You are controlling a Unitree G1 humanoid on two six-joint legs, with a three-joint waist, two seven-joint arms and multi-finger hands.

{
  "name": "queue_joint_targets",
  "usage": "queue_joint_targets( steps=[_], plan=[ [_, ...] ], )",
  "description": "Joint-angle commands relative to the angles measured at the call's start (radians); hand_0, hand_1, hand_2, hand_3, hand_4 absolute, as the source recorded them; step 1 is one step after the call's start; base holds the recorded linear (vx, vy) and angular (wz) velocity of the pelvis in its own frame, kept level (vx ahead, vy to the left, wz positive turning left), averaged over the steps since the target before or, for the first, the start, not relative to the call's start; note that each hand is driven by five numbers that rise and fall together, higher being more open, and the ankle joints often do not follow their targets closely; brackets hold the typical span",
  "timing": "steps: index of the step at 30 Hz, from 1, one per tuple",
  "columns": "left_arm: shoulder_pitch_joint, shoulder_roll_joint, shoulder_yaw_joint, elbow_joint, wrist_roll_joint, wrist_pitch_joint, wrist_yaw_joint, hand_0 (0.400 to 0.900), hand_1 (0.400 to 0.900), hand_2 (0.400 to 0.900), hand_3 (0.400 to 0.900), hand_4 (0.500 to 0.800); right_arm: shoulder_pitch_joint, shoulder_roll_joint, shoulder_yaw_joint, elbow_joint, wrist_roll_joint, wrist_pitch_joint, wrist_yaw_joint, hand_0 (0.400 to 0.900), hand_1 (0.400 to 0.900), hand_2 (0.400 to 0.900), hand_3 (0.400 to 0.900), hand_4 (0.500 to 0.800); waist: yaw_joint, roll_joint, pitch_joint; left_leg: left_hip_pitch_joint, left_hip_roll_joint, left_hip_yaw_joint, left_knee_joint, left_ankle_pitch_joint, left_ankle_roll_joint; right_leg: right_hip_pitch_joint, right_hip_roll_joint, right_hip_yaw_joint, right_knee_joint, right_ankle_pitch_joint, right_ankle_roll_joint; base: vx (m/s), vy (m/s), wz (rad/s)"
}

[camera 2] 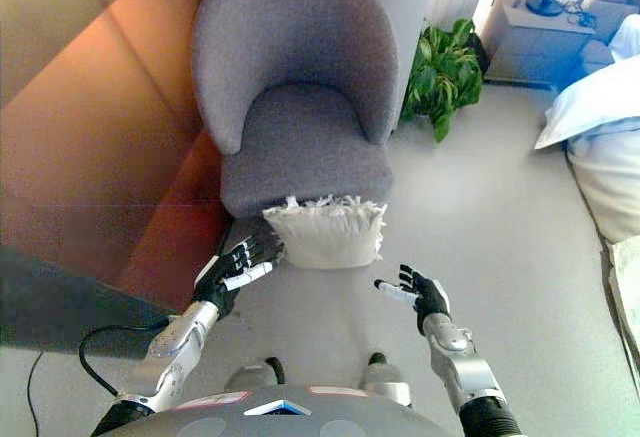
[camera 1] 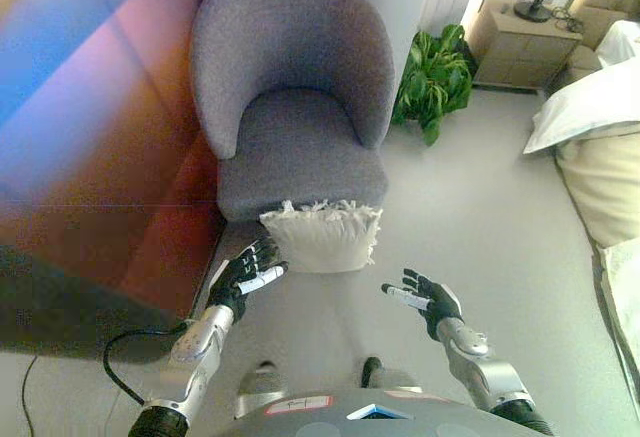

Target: Pick up the pillow and put it on the sofa.

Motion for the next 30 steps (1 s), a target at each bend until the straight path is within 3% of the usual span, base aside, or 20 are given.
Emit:
queue_joint_targets(
  steps=[1, 5, 6, 8, 10, 12, 15, 18, 20, 21, 23, 25, 28, 30],
  plan=[
    [-0.041, 0.017, 0.024, -0.110, -0.016, -0.083, -0.015, 0.900, 0.900, 0.900, 0.900, 0.800, -0.067, -0.073, -0.016, -0.039, -0.013, -0.099, -0.005, 0.900, 0.900, 0.900, 0.900, 0.800, 0.011, -0.015, 0.027, -0.070, 0.056, -0.029, 0.292, -0.025, 0.034, 0.018, 0.045, -0.027, -0.016, 0.024, -0.027, 0.26, -0.027, -0.08],
    [-0.035, 0.022, 0.032, -0.131, -0.022, -0.064, -0.035, 0.900, 0.900, 0.900, 0.900, 0.800, -0.065, -0.077, -0.032, -0.043, -0.023, -0.100, -0.010, 0.900, 0.900, 0.900, 0.900, 0.800, 0.023, 0.014, 0.040, -0.051, 0.063, 0.006, 0.031, 0.025, 0.021, 0.056, 0.064, -0.009, -0.015, -0.014, -0.005, 0.29, 0.113, -0.04],
    [-0.036, 0.024, 0.031, -0.136, -0.025, -0.060, -0.038, 0.900, 0.900, 0.900, 0.900, 0.800, -0.060, -0.078, -0.039, -0.049, -0.031, -0.098, -0.008, 0.900, 0.900, 0.900, 0.900, 0.800, 0.031, 0.037, 0.045, -0.057, 0.069, 0.006, -0.149, 0.082, 0.002, 0.079, 0.076, 0.000, -0.016, -0.033, 0.007, 0.38, 0.244, -0.15],
    [-0.036, 0.019, 0.023, -0.127, -0.036, -0.075, -0.026, 0.900, 0.900, 0.900, 0.900, 0.800, -0.057, -0.089, -0.045, -0.053, -0.038, -0.101, 0.000, 0.900, 0.900, 0.900, 0.900, 0.800, 0.050, 0.055, 0.056, -0.089, 0.082, -0.017, -0.289, 0.169, -0.023, 0.123, 0.086, 0.024, -0.016, -0.060, 0.018, 0.42, 0.234, -0.37],
    [-0.021, 0.011, 0.025, -0.120, -0.039, -0.102, -0.022, 0.900, 0.900, 0.900, 0.900, 0.800, -0.054, -0.103, -0.046, -0.042, -0.042, -0.117, 0.017, 0.900, 0.900, 0.900, 0.900, 0.800, 0.068, 0.056, 0.069, -0.150, 0.102, -0.039, -0.309, 0.204, -0.039, 0.169, 0.083, 0.036, -0.016, -0.083, 0.021, 0.42, 0.194, -0.46],
    [-0.005, 0.002, 0.030, -0.121, -0.039, -0.131, -0.014, 0.900, 0.900, 0.900, 0.900, 0.800, -0.049, -0.112, -0.050, -0.034, -0.051, -0.133, 0.040, 0.900, 0.900, 0.900, 0.900, 0.800, 0.085, 0.054, 0.074, -0.201, 0.124, -0.016, -0.309, 0.231, -0.051, 0.220, 0.072, 0.028, -0.016, -0.116, 0.027, 0.43, 0.206, -0.41],
    [0.001, 0.011, 0.060, -0.129, -0.063, -0.128, -0.003, 0.900, 0.900, 0.900, 0.900, 0.800, -0.052, -0.115, -0.053, -0.015, -0.061, -0.138, 0.060, 0.900, 0.900, 0.900, 0.900, 0.800, 0.095, 0.046, 0.061, -0.167, 0.132, 0.027, -0.290, 0.161, -0.025, 0.251, 0.018, 0.009, 0.040, -0.157, 0.061, 0.48, 0.240, -0.41],
    [-0.015, 0.047, 0.084, -0.138, -0.047, -0.100, -0.035, 0.900, 0.900, 0.900, 0.900, 0.800, -0.019, -0.087, -0.071, -0.048, -0.049, -0.095, 0.061, 0.900, 0.900, 0.900, 0.900, 0.800, 0.111, 0.011, 0.028, -0.188, 0.087, 0.044, -0.196, 0.081, 0.036, 0.291, -0.047, -0.017, 0.116, -0.160, 0.109, 0.50, 0.231, -0.09],
    [-0.029, 0.063, 0.071, -0.141, -0.021, -0.095, -0.049, 0.900, 0.900, 0.900, 0.900, 0.800, -0.005, -0.066, -0.074, -0.051, -0.054, -0.091, 0.052, 0.900, 0.900, 0.900, 0.900, 0.800, 0.114, -0.012, 0.011, -0.177, 0.049, 0.055, -0.194, 0.042, 0.080, 0.224, -0.108, -0.009, 0.280, -0.030, 0.135, 0.39, 0.222, 0.29],
    [-0.040, 0.073, 0.061, -0.140, -0.031, -0.080, -0.039, 0.900, 0.900, 0.900, 0.900, 0.800, 0.004, -0.052, -0.076, -0.058, -0.052, -0.089, 0.039, 0.900, 0.900, 0.900, 0.900, 0.800, 0.117, -0.016, 0.006, -0.152, 0.010, 0.018, -0.205, 0.019, 0.107, 0.171, -0.129, 0.004, 0.387, 0.025, 0.143, 0.45, 0.257, 0.22],
    [-0.052, 0.090, 0.060, -0.132, -0.023, -0.068, -0.048, 0.900, 0.900, 0.900, 0.900, 0.800, 0.013, -0.031, -0.074, -0.070, -0.057, -0.085, 0.019, 0.900, 0.900, 0.900, 0.900, 0.800, 0.125, -0.016, -0.005, -0.135, -0.034, -0.001, -0.208, -0.015, 0.136, 0.135, -0.139, 0.000, 0.521, 0.070, 0.151, 0.46, 0.237, 0.06],
    [-0.052, 0.096, 0.055, -0.131, -0.003, -0.055, -0.044, 0.900, 0.900, 0.900, 0.900, 0.800, 0.010, -0.017, -0.066, -0.071, -0.062, -0.080, -0.011, 0.900, 0.900, 0.900, 0.900, 0.800, 0.124, -0.004, -0.014, -0.103, -0.055, 0.016, -0.208, -0.048, 0.156, 0.048, -0.159, -0.003, 0.653, 0.122, 0.151, 0.38, 0.188, 0.07],
    [-0.062, 0.108, 0.068, -0.145, -0.009, -0.023, -0.053, 0.900, 0.900, 0.900, 0.900, 0.800, -0.002, -0.006, -0.056, -0.068, -0.081, -0.088, -0.030, 0.900, 0.900, 0.900, 0.900, 0.800, 0.101, 0.018, -0.006, -0.029, -0.060, 0.030, -0.235, -0.059, 0.159, -0.065, -0.150, -0.049, 0.589, 0.053, 0.109, 0.30, 0.000, 0.20],
    [-0.074, 0.118, 0.069, -0.152, -0.004, -0.009, -0.059, 0.900, 0.900, 0.900, 0.900, 0.800, -0.003, -0.007, -0.055, -0.067, -0.109, -0.104, -0.035, 0.900, 0.900, 0.900, 0.900, 0.800, 0.085, 0.023, 0.011, 0.003, -0.051, 0.030, -0.236, -0.067, 0.146, -0.105, -0.147, -0.078, 0.472, 0.053, 0.105, 0.25, -0.204, 0.32]
  ],
)
